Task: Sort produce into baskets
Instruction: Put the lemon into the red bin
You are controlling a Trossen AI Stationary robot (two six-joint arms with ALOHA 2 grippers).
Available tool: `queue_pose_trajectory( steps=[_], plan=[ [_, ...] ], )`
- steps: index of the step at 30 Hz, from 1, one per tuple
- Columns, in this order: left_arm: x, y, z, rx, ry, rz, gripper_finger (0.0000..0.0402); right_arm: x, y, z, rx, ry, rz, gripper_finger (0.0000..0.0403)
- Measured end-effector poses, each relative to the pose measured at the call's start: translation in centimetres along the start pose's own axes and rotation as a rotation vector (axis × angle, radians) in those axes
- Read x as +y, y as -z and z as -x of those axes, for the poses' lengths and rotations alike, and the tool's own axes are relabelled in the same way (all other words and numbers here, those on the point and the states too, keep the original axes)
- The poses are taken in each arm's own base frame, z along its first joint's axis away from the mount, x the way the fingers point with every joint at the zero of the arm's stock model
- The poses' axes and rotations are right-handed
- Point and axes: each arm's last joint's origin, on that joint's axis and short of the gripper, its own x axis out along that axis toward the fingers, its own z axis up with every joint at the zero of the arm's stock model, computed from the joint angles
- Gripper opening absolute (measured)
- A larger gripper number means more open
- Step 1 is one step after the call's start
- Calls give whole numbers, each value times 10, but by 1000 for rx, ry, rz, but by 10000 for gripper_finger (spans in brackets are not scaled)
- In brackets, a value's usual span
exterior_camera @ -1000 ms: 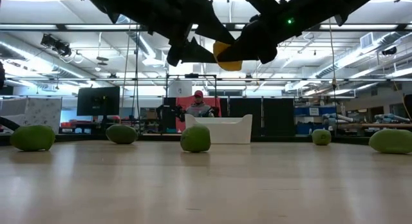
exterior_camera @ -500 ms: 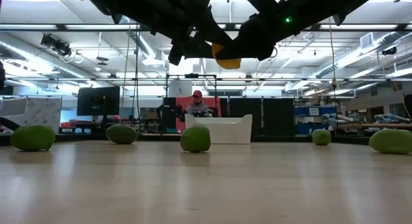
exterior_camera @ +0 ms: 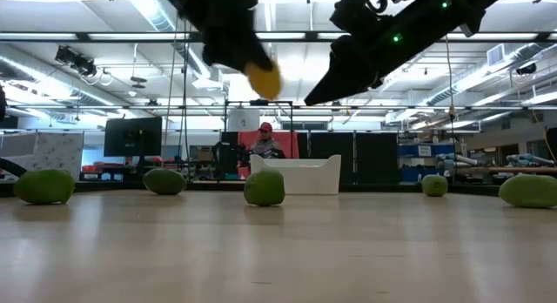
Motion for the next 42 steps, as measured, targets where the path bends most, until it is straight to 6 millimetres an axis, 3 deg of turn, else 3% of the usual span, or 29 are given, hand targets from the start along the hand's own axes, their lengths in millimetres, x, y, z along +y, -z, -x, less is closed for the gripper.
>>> queue_pose_trajectory(
  steps=[7,13,20,33,37,42],
  plan=[
    [-23,15,44,359,37,-47,199,0,2,0,18,6,-4,320],
    [-56,31,85,440,112,11,199,-1,7,0,59,13,-52,315],
    [-82,67,123,605,72,68,199,-1,21,0,117,23,-87,314],
    [-109,108,175,787,79,197,199,-9,29,-5,141,24,-107,292],
    [-109,115,183,797,24,228,202,-12,29,-7,145,31,-113,288],
    [-106,120,189,833,-51,280,236,-13,29,-7,146,33,-101,288]
  ],
)
